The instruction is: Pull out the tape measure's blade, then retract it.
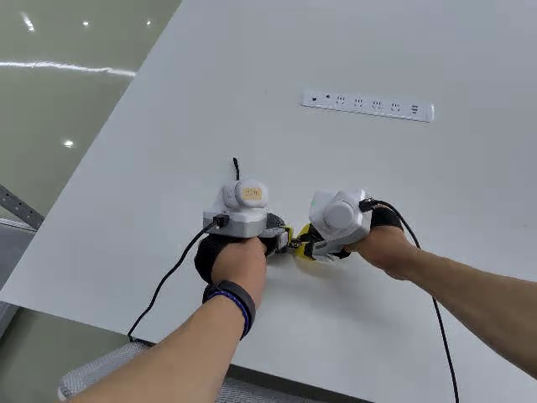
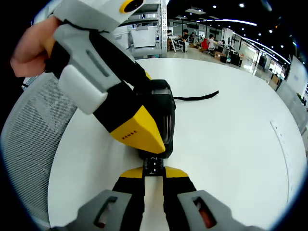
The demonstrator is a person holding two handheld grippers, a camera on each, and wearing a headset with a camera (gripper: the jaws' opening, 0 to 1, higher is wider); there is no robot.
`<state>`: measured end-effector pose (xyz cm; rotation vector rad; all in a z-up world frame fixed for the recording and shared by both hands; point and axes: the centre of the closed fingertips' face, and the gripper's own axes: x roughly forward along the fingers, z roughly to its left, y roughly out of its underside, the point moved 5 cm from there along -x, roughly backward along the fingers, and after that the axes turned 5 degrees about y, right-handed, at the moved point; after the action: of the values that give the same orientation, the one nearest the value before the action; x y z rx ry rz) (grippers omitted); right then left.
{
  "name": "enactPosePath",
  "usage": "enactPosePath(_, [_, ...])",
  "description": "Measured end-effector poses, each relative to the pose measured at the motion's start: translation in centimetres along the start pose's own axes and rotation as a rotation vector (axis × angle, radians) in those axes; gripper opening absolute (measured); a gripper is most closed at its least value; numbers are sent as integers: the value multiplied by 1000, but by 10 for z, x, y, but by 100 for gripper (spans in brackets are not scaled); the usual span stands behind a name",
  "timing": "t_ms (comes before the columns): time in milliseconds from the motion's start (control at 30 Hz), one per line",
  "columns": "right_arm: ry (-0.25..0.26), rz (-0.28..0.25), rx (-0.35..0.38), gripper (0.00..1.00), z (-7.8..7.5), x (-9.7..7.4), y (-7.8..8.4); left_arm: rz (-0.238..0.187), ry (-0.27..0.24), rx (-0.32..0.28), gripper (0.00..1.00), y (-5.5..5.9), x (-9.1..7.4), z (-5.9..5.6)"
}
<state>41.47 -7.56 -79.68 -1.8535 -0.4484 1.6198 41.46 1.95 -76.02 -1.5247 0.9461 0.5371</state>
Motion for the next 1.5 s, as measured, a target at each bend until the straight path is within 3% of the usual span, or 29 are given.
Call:
enactPosePath(1033, [-9,17,-7,13,-2,9,-9,-10,4,-21,58,0,-1,1])
enactPosePath(1500, [28,11,8,15,0,8,-7,-14,-4,-24,60,-1,-1,1])
